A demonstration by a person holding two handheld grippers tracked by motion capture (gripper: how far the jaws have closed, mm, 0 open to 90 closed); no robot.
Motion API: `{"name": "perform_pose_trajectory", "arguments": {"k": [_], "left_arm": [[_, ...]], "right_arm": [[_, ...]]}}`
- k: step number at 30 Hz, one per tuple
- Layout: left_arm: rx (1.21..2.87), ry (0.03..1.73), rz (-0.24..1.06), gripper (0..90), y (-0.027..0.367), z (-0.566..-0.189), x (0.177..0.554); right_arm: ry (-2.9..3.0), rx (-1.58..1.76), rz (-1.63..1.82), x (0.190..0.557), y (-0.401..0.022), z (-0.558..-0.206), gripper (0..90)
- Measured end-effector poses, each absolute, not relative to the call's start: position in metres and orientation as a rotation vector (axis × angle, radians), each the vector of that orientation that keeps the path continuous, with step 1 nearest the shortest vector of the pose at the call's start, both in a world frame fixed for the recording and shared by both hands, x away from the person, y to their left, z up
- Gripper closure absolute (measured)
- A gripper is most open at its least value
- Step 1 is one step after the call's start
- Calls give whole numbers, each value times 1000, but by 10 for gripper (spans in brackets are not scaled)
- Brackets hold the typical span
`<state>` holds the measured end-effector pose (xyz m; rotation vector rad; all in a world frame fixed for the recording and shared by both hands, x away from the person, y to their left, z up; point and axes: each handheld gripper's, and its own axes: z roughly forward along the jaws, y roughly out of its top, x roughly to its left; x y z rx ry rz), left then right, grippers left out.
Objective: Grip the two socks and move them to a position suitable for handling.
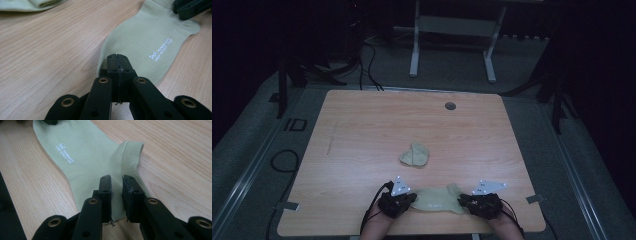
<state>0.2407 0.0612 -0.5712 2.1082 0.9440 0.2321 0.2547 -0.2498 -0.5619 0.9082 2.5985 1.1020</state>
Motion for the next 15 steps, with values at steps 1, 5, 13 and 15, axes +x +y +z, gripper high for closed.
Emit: {"name": "perform_pose_trajectory", "arguments": {"k": [1,5,13,15], "left_arm": [[2109,943,228,893,61,-571,241],[2089,927,224,849,62,-569,239],[2008,875,235,660,77,-554,233],[1997,878,253,601,83,-552,232]], "right_arm": [[2597,910,1099,254,-250,-562,769],[2615,898,1075,255,-248,-559,751],[2584,858,1121,260,-241,-539,666],[2583,848,1121,263,-238,-534,639]]}}
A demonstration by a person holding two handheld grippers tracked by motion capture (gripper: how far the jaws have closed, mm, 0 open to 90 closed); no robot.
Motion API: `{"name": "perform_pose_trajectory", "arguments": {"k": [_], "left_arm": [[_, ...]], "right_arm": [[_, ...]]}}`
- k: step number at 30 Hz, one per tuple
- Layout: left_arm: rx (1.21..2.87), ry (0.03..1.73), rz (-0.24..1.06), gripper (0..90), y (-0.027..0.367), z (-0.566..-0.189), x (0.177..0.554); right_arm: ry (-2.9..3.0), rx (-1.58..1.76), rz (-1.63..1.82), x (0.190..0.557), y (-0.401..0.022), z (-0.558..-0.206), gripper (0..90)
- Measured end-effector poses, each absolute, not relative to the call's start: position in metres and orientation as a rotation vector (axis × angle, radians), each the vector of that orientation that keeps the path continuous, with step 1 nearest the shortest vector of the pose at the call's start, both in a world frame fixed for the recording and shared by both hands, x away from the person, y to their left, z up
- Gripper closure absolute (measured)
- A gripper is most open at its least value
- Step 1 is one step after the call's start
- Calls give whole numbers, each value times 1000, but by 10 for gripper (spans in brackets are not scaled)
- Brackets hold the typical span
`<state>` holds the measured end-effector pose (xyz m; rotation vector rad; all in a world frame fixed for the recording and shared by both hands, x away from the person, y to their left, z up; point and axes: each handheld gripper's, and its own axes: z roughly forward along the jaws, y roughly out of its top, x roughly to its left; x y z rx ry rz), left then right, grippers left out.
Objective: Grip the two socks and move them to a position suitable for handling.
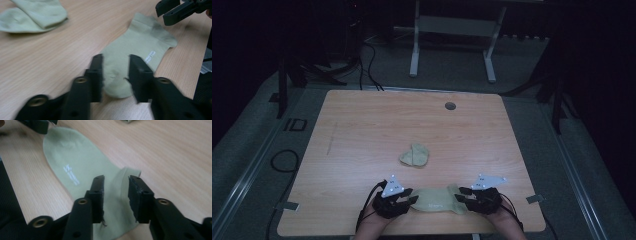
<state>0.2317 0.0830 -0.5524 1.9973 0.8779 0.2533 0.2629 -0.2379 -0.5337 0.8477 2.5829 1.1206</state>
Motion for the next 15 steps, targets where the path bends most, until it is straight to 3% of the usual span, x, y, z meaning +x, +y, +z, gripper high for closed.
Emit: {"name": "perform_pose_trajectory", "arguments": {"k": [9,15], "left_arm": [[1994,907,280,505,105,-550,228],[1994,930,305,505,117,-553,223]], "right_arm": [[2551,827,1114,286,-219,-516,496],[2543,842,1157,313,-195,-504,423]]}}
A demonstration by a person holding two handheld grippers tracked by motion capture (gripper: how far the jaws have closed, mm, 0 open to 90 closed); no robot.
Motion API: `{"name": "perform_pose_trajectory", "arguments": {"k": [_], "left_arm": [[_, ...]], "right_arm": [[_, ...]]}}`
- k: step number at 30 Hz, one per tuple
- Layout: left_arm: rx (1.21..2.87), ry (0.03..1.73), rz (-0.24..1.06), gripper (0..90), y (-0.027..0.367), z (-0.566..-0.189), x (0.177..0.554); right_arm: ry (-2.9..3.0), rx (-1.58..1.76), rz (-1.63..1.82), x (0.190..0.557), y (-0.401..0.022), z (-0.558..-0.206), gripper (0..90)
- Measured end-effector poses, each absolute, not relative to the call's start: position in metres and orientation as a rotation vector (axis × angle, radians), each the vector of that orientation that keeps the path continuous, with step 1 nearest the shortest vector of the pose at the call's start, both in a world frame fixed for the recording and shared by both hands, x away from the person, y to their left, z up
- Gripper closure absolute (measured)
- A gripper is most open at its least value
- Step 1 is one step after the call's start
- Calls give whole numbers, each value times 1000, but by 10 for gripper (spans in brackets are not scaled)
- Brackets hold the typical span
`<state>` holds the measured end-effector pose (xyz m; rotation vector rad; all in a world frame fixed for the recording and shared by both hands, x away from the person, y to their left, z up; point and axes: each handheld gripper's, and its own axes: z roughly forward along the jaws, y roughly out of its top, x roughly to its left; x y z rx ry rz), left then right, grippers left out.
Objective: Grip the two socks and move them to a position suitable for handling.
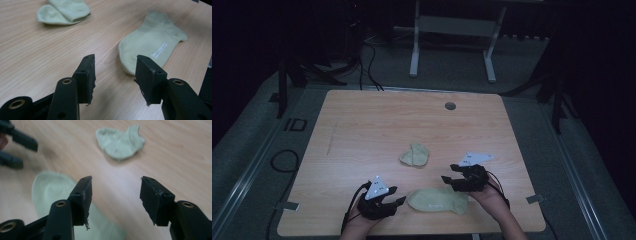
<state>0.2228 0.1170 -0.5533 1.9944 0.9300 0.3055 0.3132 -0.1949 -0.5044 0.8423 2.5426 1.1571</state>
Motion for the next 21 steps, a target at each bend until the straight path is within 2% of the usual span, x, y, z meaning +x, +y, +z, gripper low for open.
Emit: {"name": "perform_pose_trajectory", "arguments": {"k": [6,11,15,16,18,20,21], "left_arm": [[1985,949,316,502,123,-557,221],[1967,938,313,444,128,-559,220],[1965,983,317,338,129,-561,221],[1960,998,328,286,130,-561,221],[1953,1005,342,256,131,-562,221],[1945,1022,338,168,132,-562,222],[1948,1027,352,160,132,-562,222]], "right_arm": [[2528,881,1162,340,-165,-502,420],[2547,858,1100,356,-133,-507,421],[2552,859,1061,367,-112,-516,421],[2544,867,1048,371,-107,-519,421],[2530,892,1023,376,-99,-522,414],[2529,896,995,382,-89,-527,406],[2530,900,981,385,-85,-529,402]]}}
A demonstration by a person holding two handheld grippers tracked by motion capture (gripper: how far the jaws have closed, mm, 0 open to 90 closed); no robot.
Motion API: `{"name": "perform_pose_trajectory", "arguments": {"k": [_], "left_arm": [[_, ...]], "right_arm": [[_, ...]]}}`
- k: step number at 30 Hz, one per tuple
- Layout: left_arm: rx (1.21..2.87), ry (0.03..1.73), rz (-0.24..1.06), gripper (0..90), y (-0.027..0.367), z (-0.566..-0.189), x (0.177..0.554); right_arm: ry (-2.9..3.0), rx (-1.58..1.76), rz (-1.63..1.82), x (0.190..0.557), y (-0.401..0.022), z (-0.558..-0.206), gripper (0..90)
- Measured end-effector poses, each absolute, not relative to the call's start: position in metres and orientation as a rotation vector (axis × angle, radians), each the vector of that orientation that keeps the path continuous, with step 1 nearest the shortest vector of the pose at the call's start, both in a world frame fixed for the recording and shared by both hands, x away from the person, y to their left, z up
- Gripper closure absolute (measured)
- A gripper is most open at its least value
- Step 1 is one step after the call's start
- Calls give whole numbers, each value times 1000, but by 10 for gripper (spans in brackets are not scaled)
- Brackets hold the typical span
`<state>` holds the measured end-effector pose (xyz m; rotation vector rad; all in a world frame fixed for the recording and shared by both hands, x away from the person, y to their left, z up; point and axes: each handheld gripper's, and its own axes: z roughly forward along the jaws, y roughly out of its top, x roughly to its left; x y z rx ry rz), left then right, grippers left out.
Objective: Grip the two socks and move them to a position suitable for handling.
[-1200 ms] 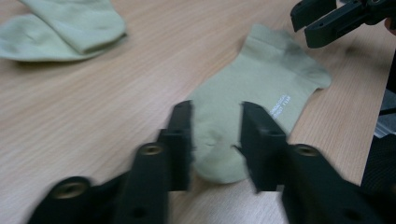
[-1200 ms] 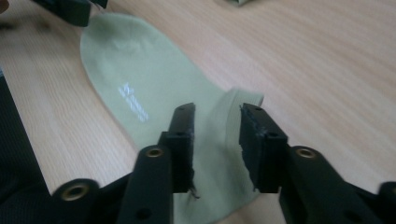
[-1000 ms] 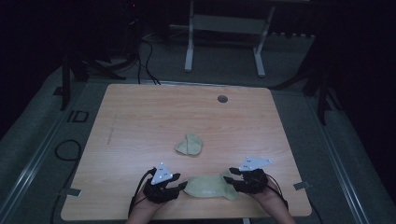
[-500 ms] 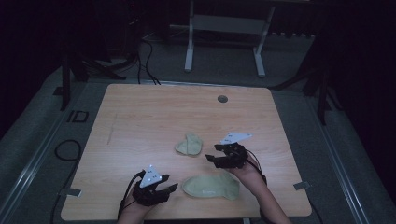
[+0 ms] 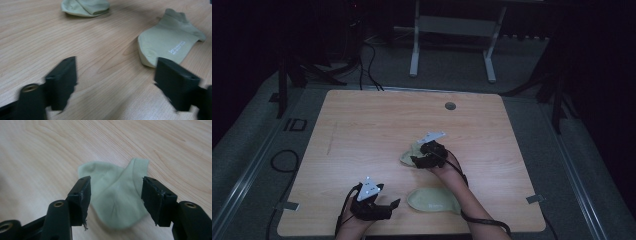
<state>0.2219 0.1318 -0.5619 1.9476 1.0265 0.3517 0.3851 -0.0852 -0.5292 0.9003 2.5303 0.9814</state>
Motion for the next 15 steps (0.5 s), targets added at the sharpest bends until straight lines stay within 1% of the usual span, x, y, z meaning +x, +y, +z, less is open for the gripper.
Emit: {"name": "perform_pose_trajectory", "arguments": {"k": [1,5,7,9,12,13,15], "left_arm": [[1948,1029,365,146,132,-562,221],[1941,1032,375,141,134,-562,220],[1939,1038,374,111,135,-562,220],[1930,1052,342,89,137,-564,222],[1934,1059,364,87,138,-564,222],[1933,1059,373,87,138,-563,222],[1937,1056,384,87,138,-563,221]], "right_arm": [[2531,902,965,388,-81,-532,398],[2533,911,891,396,-69,-542,386],[2530,910,859,398,-67,-545,386],[2536,897,817,399,-63,-553,387],[2529,892,824,396,-62,-554,461],[2530,879,829,394,-61,-554,524],[2546,870,839,392,-60,-554,598]]}}
